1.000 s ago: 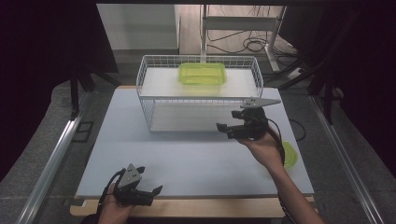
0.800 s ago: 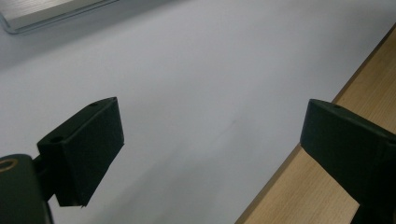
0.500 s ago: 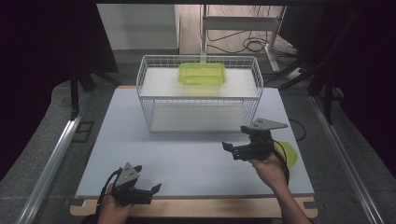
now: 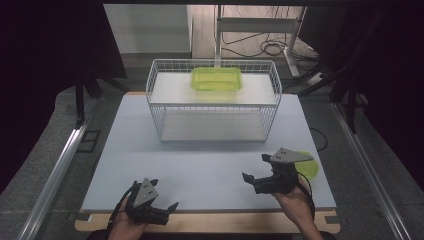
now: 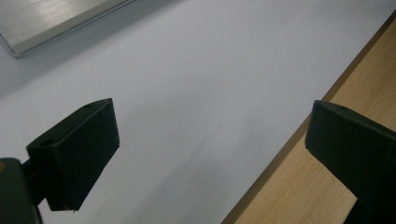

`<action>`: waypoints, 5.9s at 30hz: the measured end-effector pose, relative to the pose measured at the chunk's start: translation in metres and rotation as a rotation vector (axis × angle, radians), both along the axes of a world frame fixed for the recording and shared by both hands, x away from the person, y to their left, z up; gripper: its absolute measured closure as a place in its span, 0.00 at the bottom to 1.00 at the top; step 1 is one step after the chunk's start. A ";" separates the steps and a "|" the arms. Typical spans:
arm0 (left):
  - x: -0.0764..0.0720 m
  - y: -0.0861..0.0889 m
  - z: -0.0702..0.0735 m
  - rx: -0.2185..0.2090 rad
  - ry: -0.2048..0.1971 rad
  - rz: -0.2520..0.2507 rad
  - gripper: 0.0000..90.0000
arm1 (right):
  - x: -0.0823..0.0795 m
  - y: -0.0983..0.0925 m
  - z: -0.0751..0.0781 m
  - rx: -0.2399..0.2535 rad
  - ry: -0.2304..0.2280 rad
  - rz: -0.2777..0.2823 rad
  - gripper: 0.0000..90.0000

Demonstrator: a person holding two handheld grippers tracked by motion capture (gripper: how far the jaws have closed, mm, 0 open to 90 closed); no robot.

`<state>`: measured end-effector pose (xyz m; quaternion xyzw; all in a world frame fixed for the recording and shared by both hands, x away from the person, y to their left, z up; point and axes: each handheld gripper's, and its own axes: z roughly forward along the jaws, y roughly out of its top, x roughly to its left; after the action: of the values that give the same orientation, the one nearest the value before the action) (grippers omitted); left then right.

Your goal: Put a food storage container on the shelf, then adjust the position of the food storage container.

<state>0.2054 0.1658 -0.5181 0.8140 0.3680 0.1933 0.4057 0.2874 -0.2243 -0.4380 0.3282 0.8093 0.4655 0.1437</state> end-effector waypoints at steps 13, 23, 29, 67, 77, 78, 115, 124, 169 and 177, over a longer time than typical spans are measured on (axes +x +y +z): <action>0.001 0.002 -0.001 0.015 0.020 0.018 0.03 | -0.022 -0.002 -0.035 -0.055 -0.013 0.015 0.05; 0.002 0.003 -0.004 0.034 0.013 0.020 0.03 | -0.018 0.006 -0.062 -0.118 0.038 0.048 0.05; 0.002 0.002 -0.004 0.040 0.014 0.019 0.03 | -0.015 0.004 -0.065 -0.114 0.058 0.045 0.05; 0.003 0.001 -0.007 0.058 0.031 0.015 0.03 | 0.018 -0.140 -0.007 -0.106 -0.047 -0.407 0.99; 0.004 0.000 -0.008 0.066 0.034 0.015 0.03 | 0.036 -0.169 -0.023 -0.154 -0.019 -0.498 0.99; 0.004 0.000 -0.008 0.067 0.035 0.015 0.03 | 0.040 -0.172 -0.028 -0.163 -0.007 -0.506 0.99; 0.004 -0.001 -0.009 0.078 0.040 0.005 0.03 | 0.039 -0.122 -0.041 -0.163 0.105 -0.378 0.98; 0.004 -0.001 -0.009 0.080 0.040 0.003 0.03 | 0.033 -0.094 -0.042 -0.156 0.140 -0.316 0.98; 0.004 -0.003 -0.011 0.107 0.045 -0.001 0.03 | 0.024 -0.015 -0.069 -0.183 0.243 -0.014 0.99; 0.004 -0.004 -0.011 0.109 0.047 -0.004 0.03 | 0.031 0.009 -0.072 -0.159 0.255 0.046 0.99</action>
<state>0.2095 0.1621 -0.5290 0.8399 0.3647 0.1931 0.3525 0.3180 -0.2149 -0.5098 0.3536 0.8627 0.3575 0.0547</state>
